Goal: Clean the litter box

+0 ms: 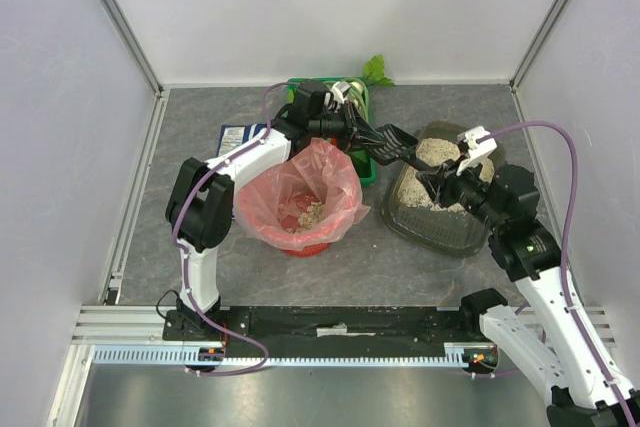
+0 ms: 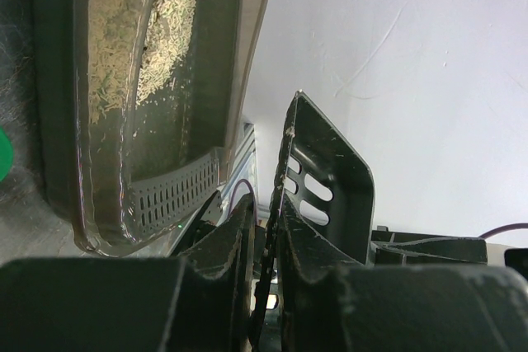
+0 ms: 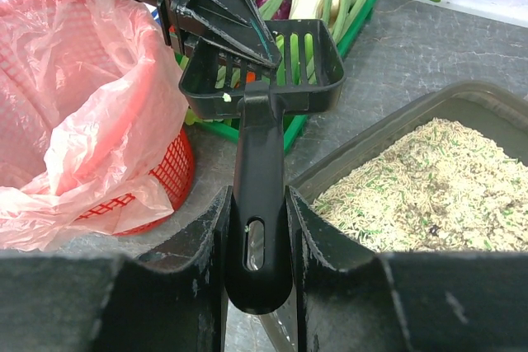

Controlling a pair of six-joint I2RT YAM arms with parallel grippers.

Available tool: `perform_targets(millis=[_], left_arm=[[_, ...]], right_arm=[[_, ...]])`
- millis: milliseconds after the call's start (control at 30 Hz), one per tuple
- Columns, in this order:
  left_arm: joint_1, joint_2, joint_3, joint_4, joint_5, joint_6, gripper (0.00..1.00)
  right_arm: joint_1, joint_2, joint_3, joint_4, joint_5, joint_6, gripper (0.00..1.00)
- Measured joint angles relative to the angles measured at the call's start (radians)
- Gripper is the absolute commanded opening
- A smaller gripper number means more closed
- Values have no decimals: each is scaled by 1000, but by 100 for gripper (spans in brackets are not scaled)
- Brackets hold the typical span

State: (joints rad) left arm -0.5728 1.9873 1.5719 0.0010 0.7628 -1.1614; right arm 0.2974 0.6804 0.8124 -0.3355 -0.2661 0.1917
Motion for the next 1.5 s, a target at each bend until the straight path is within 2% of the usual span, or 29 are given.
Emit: perform_targets(millis=[33, 133, 233, 300, 933, 1067, 1167, 1433, 1500], left_arm=[[0, 0, 0, 0, 0, 0, 2], [0, 0, 0, 0, 0, 0, 2], [-1, 0, 0, 0, 0, 1, 2], [-1, 0, 0, 0, 0, 1, 2], [-1, 0, 0, 2, 5, 2, 2], [-1, 0, 0, 2, 7, 2, 2], [-1, 0, 0, 2, 8, 2, 2], [-1, 0, 0, 1, 7, 2, 2], [-1, 0, 0, 1, 8, 2, 8]], right_arm=[[0, -3, -4, 3, 2, 3, 27], [0, -13, -15, 11, 7, 15, 38], [1, -23, -22, 26, 11, 27, 48], [2, -31, -23, 41, 12, 34, 50], [2, -29, -38, 92, 9, 43, 50], [2, -29, -40, 95, 10, 41, 45], [2, -26, -44, 96, 10, 39, 33], [1, -24, -52, 103, 18, 32, 11], [1, -27, -53, 103, 19, 32, 2]])
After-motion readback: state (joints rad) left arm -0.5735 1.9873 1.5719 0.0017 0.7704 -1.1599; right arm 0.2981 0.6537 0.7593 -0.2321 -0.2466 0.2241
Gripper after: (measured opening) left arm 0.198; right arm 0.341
